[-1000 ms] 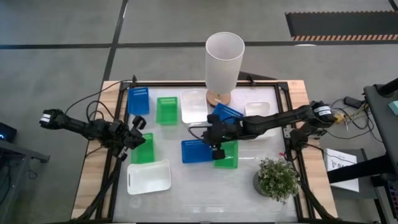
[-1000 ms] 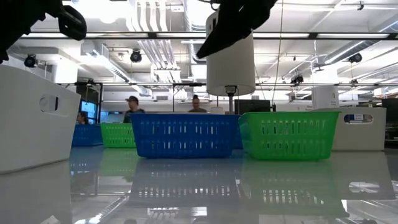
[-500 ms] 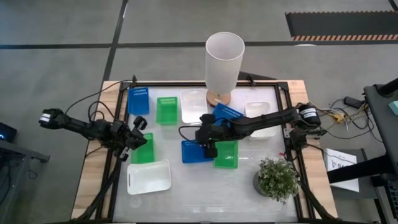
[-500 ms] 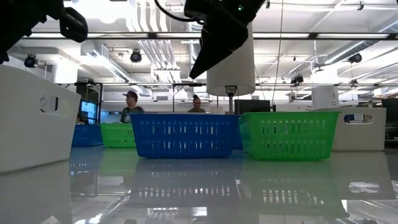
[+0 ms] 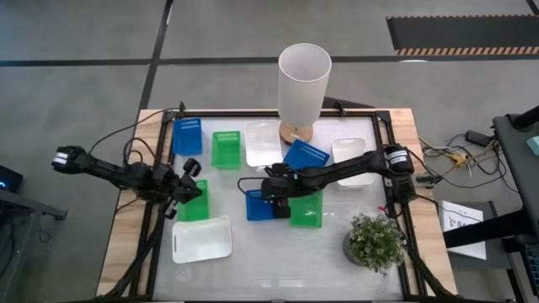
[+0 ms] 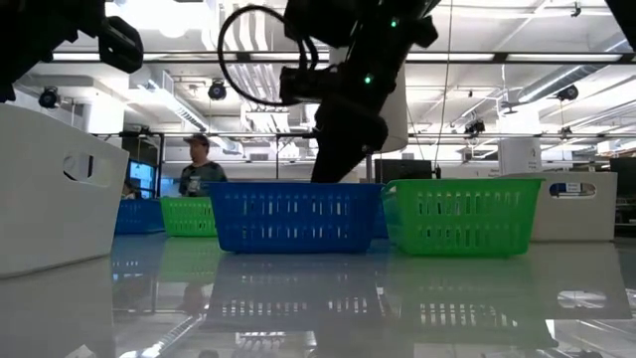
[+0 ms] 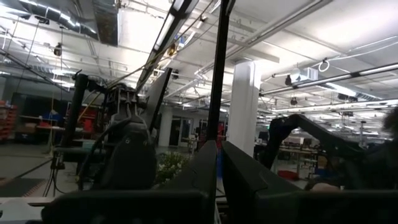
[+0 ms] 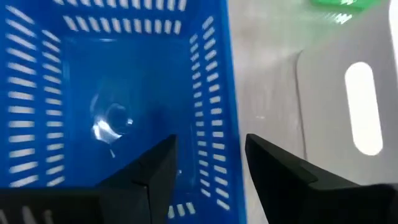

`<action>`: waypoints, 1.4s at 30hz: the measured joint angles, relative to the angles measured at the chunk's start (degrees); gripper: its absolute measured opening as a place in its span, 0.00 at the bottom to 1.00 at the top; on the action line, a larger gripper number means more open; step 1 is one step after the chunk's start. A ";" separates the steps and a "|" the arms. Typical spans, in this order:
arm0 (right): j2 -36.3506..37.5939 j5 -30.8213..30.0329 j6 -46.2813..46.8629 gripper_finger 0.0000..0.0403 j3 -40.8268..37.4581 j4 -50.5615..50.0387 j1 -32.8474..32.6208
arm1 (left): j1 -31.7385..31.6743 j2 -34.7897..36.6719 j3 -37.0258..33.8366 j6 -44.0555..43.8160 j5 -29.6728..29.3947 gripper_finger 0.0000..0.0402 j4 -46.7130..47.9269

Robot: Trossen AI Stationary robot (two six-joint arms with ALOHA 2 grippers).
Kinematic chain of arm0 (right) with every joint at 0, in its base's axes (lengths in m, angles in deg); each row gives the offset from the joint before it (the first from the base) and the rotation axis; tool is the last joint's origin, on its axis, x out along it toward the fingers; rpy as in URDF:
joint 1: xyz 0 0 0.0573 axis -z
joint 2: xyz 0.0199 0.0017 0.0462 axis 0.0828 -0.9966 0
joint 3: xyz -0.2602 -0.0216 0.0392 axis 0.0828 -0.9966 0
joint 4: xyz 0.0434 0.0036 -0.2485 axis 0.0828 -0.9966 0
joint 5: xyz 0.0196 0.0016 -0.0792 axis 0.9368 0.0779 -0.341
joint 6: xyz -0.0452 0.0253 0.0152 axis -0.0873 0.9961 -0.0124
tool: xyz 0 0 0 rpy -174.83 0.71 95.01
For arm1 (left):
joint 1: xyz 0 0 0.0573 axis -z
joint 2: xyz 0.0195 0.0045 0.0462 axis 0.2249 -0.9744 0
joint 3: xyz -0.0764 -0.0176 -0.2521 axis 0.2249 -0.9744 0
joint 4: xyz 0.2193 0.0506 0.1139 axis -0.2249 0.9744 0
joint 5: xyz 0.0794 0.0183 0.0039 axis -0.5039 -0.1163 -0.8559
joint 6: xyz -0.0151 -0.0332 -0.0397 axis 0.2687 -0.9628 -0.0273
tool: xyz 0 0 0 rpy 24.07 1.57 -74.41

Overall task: Stack baskets by color
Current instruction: Stack the bottom blue bin on top of the right blue bin on the table

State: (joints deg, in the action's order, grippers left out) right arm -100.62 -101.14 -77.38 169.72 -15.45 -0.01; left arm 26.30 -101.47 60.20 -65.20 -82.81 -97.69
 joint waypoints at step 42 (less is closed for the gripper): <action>5.72 7.04 0.83 0.02 0.38 3.65 1.94 | 0.02 0.01 -0.02 -0.07 -0.14 0.02 -0.03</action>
State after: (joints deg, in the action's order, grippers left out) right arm -94.90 -94.10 -76.55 170.10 -11.80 1.92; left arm 26.32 -101.46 60.18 -65.26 -82.95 -97.72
